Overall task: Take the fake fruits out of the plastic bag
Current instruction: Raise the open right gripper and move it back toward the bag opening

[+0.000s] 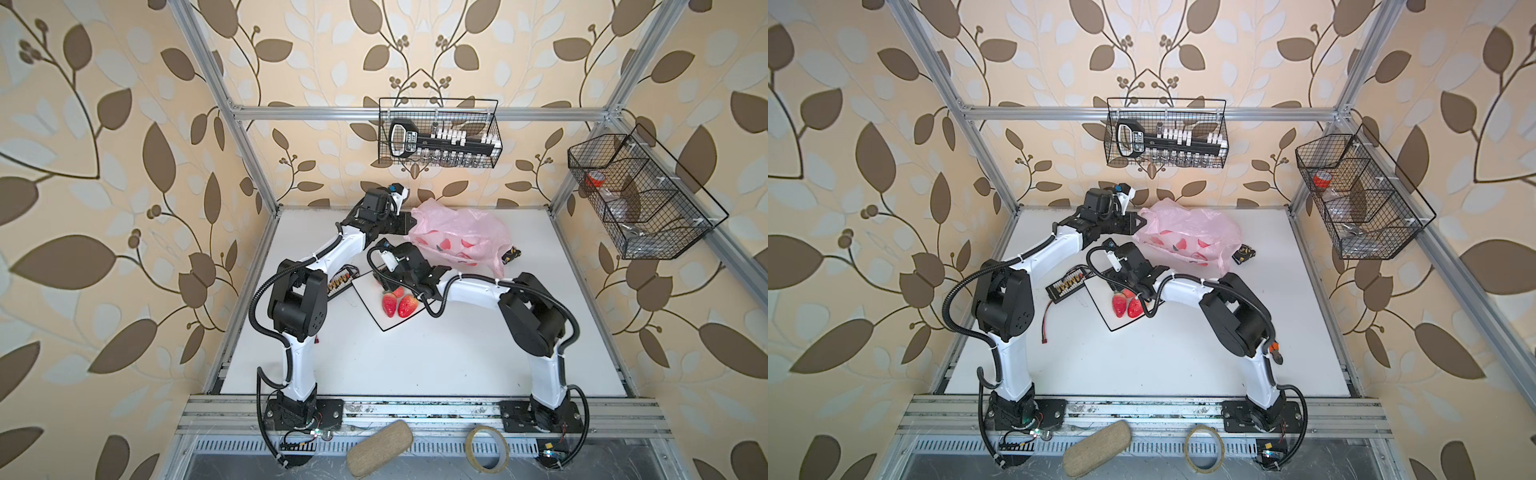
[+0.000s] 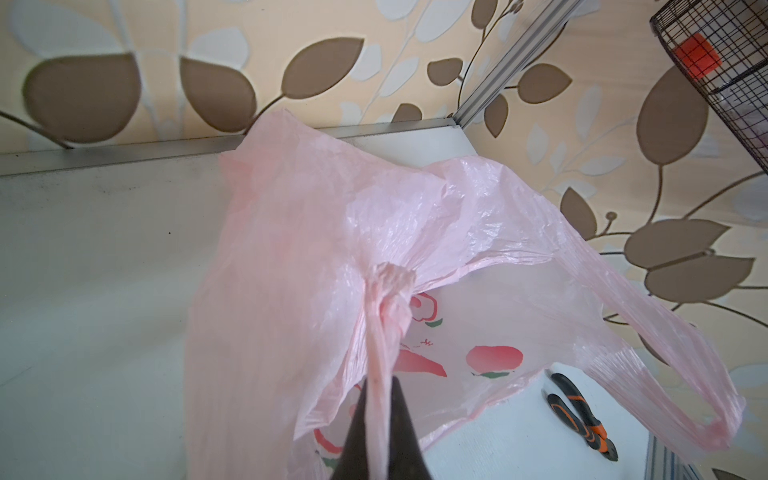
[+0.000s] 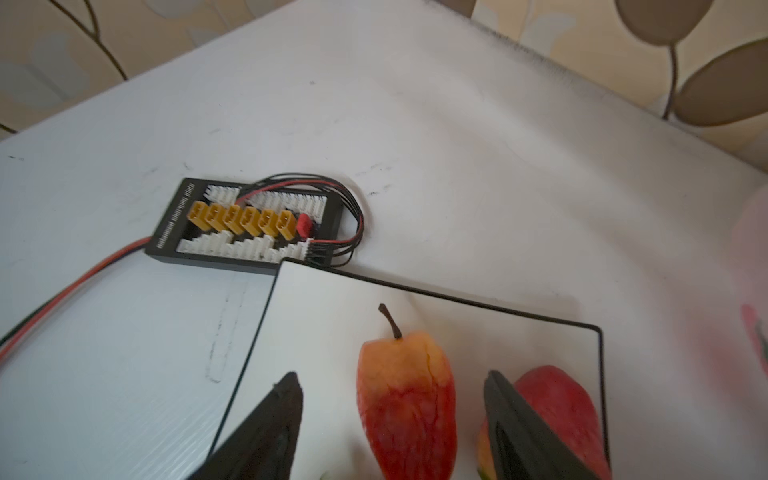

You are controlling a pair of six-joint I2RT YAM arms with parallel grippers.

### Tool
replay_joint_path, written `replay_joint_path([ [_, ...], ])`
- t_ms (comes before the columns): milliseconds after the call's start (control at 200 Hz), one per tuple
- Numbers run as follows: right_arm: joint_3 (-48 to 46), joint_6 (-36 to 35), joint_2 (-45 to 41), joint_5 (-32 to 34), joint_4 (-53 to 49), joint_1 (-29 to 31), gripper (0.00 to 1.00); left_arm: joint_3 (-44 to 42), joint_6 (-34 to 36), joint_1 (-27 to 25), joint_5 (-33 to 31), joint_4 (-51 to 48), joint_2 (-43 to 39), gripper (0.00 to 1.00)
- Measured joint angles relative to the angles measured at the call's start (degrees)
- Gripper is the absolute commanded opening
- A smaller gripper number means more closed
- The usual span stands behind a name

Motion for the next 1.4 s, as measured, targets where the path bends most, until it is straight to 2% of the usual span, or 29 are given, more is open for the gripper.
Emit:
replay_joint_path([
  [225,-12.8,1.6,-17.1,-1.1,2.8,3.5,0.65,0.0,0.0,0.2,0.0,-1.0,0.0,0.00],
  [440,-24.0,7.0,-30.6,1.1,0.7,7.6,0.60,0.0,-0.2,0.2,0.0,-1.0,0.0,0.00],
  [650,-27.3,13.2,-41.9,9.8,-5.1,6.5,0.58,0.0,-0.7,0.2,0.0,-1.0,0.0,0.00],
  [790,-27.3,19.1,-46.1,14.1,-9.4,0.4,0.53,0.0,-1.3,0.2,0.1,-0.8,-0.1,0.00],
  [1040,-22.1,28.7,-44.5,12.1,-16.2,-12.3,0.33,0.0,-2.6,0.2,0.6,-0.5,-0.5,0.00],
  [1185,-15.9,32.7,-38.0,10.3,-16.6,-16.0,0.32,0.0,-2.9,0.0,1.5,-0.4,-1.4,0.00],
  [1315,-10.2,31.9,-29.5,8.2,-16.6,-18.4,0.32,0.0,-3.0,-0.6,1.7,-0.2,-2.3,0.00],
  [1399,-7.5,27.1,-24.3,6.7,-16.4,-19.6,0.32,0.0,-3.0,-1.0,1.9,-0.1,-2.6,0.00],
])
